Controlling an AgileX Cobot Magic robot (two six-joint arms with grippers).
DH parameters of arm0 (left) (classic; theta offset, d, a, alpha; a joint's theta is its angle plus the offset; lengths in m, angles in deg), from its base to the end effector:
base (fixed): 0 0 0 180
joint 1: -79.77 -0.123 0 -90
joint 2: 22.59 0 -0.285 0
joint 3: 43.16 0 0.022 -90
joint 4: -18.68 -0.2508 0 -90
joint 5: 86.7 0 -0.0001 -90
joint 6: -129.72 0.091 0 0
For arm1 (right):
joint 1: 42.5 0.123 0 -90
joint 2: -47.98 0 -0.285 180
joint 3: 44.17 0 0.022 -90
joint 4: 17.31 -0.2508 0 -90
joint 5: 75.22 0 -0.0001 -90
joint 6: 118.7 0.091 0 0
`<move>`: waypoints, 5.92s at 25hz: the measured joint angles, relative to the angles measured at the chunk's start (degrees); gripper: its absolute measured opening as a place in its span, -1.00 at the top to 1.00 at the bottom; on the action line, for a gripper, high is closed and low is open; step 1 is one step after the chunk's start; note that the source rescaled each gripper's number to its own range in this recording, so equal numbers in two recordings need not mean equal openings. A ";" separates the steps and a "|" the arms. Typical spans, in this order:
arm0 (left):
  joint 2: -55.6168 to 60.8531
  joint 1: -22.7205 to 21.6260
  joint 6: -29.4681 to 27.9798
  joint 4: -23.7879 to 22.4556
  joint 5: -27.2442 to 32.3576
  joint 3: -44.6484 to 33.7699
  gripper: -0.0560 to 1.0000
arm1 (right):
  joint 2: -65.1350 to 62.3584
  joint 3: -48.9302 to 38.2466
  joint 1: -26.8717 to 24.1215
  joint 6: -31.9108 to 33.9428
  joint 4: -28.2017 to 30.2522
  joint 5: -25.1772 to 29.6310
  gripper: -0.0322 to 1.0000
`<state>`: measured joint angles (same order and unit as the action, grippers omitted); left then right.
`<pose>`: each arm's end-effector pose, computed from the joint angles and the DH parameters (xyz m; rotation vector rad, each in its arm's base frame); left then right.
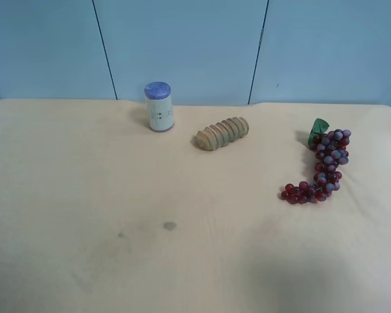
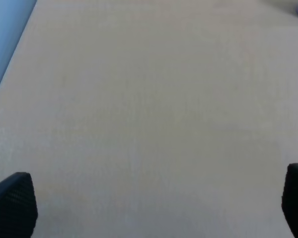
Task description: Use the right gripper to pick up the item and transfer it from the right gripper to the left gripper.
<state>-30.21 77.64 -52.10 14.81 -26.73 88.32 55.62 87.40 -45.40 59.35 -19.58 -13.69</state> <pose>-0.0051 0.0051 0.2788 -0.0725 2.0244 0.0840 -0.0059 0.0035 0.2769 0.0147 2.0518 -0.0051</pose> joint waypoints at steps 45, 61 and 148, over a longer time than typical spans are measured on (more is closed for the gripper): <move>0.00 0.00 0.00 0.00 0.00 0.00 -1.00 | 17.55 1.63 0.00 7.47 -1.43 -1.71 -0.99; 0.00 0.00 0.00 0.05 0.00 0.00 -1.00 | 71.01 31.21 0.00 9.25 0.70 -4.51 -0.99; 0.00 0.00 0.00 0.05 0.00 0.00 -1.00 | 119.00 49.94 -6.22 8.38 -4.87 -23.11 0.79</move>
<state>-30.21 77.64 -52.10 14.85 -26.73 88.32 174.62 137.34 -51.62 67.73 -24.45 -36.81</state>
